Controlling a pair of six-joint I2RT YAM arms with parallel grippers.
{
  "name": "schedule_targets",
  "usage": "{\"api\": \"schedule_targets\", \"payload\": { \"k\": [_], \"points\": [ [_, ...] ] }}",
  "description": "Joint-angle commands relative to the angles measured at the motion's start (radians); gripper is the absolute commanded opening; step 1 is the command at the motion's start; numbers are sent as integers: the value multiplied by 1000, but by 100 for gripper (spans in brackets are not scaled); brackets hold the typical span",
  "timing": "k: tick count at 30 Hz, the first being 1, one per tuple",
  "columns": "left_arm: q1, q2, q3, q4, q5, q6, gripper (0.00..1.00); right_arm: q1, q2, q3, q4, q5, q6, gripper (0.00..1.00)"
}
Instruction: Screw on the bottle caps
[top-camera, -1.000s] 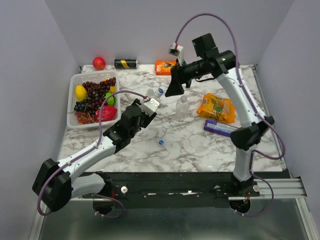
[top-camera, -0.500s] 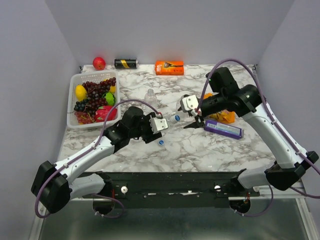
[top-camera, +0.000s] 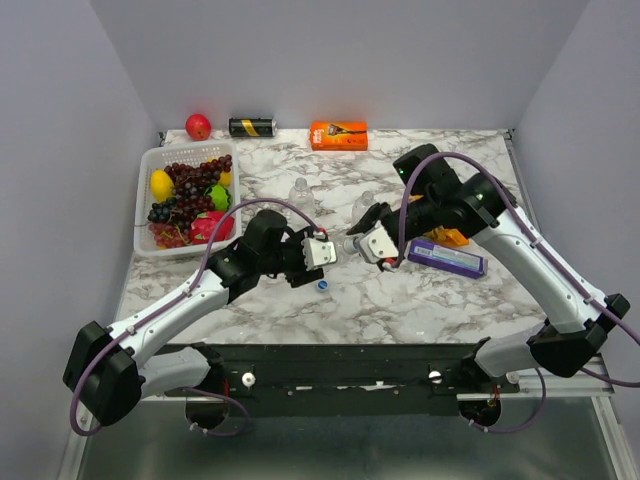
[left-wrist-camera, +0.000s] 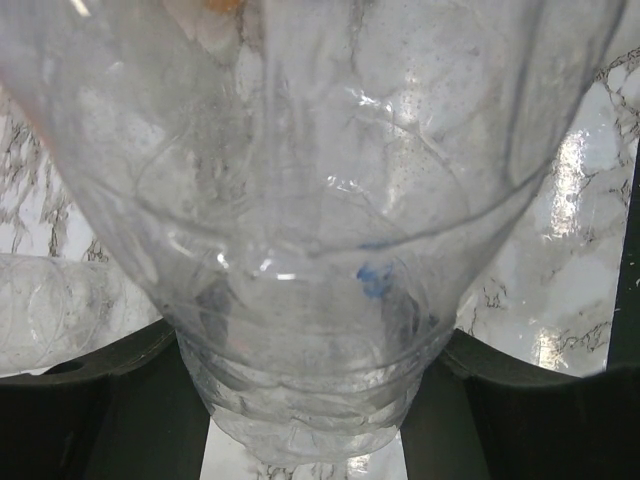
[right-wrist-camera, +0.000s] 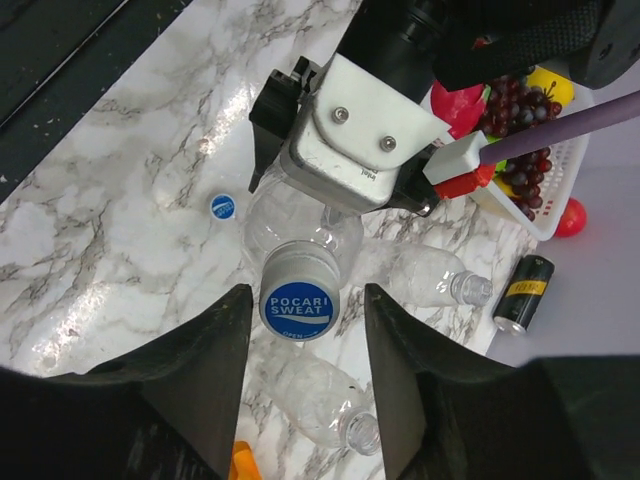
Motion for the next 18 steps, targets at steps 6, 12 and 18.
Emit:
{"api": "schedule_targets", "payload": {
  "k": [6,12,18],
  "points": [
    [3,-2,23,54,-5,-43,0,12,72,68,-13,9,218,24],
    [-43,-72,-32,283,-411,-262,0,4,267,258,166,219,1075,0],
    [-191,-62,-16,419,-1002,-151,0,-99,521,531,-37,-38,1653,0]
  ]
}}
